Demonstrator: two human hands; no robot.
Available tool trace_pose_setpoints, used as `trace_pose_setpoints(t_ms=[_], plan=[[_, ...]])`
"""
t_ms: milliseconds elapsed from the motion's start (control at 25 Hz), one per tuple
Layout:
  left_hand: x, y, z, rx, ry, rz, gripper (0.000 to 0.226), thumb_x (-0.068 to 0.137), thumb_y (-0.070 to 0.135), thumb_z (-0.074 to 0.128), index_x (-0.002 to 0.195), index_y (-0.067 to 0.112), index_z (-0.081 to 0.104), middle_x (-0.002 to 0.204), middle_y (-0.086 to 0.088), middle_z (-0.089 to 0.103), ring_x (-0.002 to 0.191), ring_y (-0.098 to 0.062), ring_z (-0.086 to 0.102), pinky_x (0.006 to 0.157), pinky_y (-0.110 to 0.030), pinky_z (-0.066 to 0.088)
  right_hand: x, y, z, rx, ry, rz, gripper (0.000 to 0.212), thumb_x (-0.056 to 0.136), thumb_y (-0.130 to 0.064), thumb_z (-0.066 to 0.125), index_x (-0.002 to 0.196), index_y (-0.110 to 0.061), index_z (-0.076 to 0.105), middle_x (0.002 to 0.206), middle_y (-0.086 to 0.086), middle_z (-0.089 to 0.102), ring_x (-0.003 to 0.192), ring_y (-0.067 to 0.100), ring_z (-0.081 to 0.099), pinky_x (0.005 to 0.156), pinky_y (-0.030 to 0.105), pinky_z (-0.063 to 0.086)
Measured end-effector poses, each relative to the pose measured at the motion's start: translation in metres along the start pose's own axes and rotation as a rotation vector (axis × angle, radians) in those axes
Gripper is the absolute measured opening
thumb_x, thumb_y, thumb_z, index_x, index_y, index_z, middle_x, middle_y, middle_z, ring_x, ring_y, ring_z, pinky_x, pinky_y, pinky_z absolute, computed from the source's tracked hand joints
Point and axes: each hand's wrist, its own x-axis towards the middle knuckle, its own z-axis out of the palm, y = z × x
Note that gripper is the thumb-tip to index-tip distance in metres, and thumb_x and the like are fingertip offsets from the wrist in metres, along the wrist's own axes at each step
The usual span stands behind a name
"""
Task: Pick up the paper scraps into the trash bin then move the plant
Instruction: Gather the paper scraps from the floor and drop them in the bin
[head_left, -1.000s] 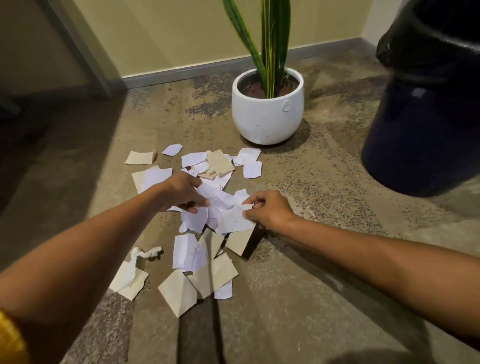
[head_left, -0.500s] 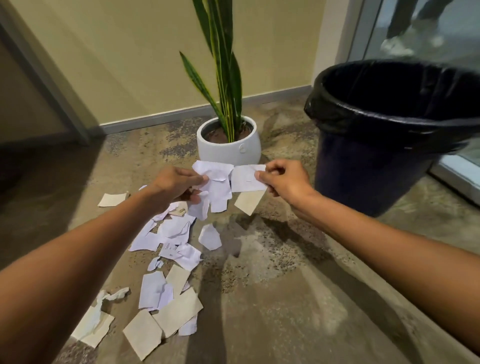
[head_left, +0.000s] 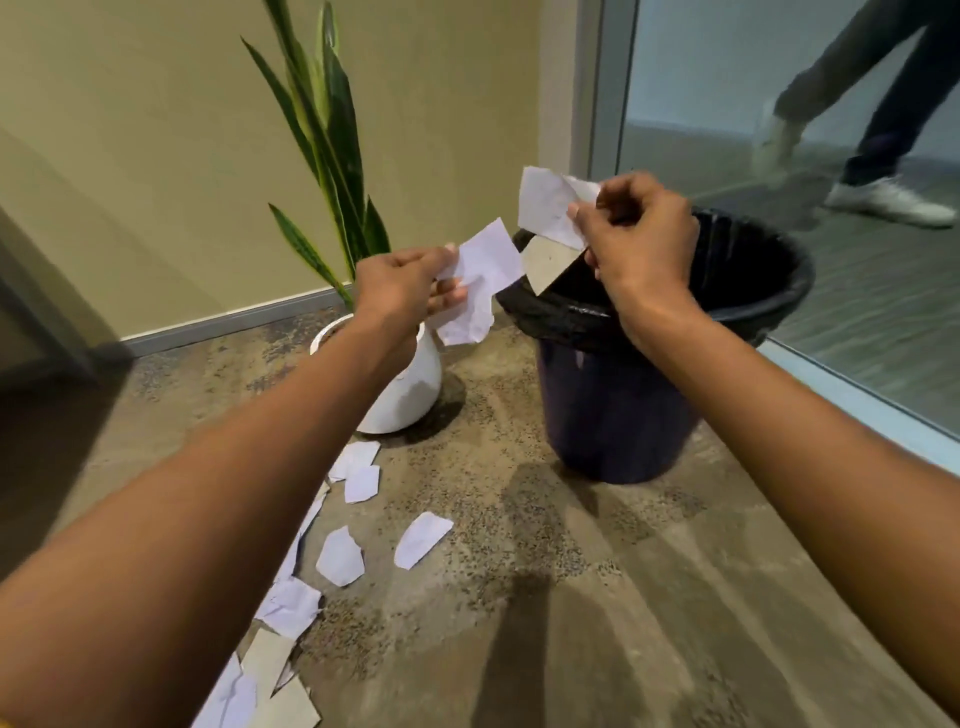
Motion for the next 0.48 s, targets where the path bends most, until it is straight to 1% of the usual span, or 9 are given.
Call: trace_pose_setpoints(t_ms=[80,160,280,320,400,480], plan=[[-0.004,0.003,0.020,-0.036,0.010,-0.001,0.009,0.086,0.008,0.064,0.080,0.004,0.061,0.076,-0.010,0.062,0.050,-0.012,0.064,0.058,-0.023,0.060,0.011,0.006,-0.015,0.000,0.058,0.014,0.027,0.081,-0.019,0.072,0.067,-0.030,0.051,0.062,-0.009,0.056,0.064,0.019,0.059,0.073,0.044,0.056],[-0.006,0.007,0.035,-0.100,0.032,-0.007,0.011,0.087,0.001,0.060,0.076,0.004,0.058,0.073,-0.011,0.062,0.057,-0.018,0.064,0.063,-0.025,0.061,0.017,0.013,-0.026,-0.029,0.103,0.042,0.027,0.080,-0.019,0.071,0.067,-0.030,0.051,0.060,-0.012,0.054,0.065,0.019,0.060,0.078,0.045,0.057],[-0.005,0.016,0.057,-0.235,0.022,-0.002,0.013,0.087,-0.006,0.055,0.077,0.001,0.055,0.071,-0.012,0.061,0.059,-0.018,0.064,0.062,-0.024,0.061,0.022,0.023,-0.035,-0.067,0.131,0.068,0.027,0.079,-0.016,0.070,0.066,-0.029,0.052,0.059,-0.013,0.054,0.066,0.017,0.060,0.081,0.043,0.057],[-0.004,0.019,0.065,-0.265,-0.001,0.006,0.010,0.087,-0.007,0.054,0.079,0.000,0.055,0.072,-0.012,0.061,0.059,-0.017,0.064,0.062,-0.024,0.061,0.023,0.025,-0.037,-0.081,0.129,0.070,0.023,0.078,-0.015,0.070,0.069,-0.028,0.054,0.059,-0.013,0.054,0.067,0.015,0.059,0.083,0.042,0.057],[-0.006,0.023,0.081,-0.300,-0.072,0.005,0.005,0.087,-0.006,0.053,0.085,-0.002,0.055,0.075,-0.012,0.060,0.058,-0.016,0.065,0.067,-0.026,0.061,0.023,0.026,-0.038,-0.114,0.114,0.071,0.017,0.076,-0.013,0.069,0.083,-0.026,0.060,0.061,-0.012,0.054,0.073,0.014,0.060,0.087,0.038,0.055],[-0.010,0.021,0.095,-0.298,-0.150,-0.021,0.006,0.087,-0.005,0.051,0.085,-0.002,0.056,0.079,-0.012,0.058,0.064,-0.018,0.065,0.074,-0.030,0.060,0.023,0.027,-0.038,-0.118,0.091,0.077,0.023,0.074,-0.013,0.069,0.094,-0.022,0.063,0.065,-0.010,0.056,0.079,0.019,0.064,0.089,0.039,0.054]])
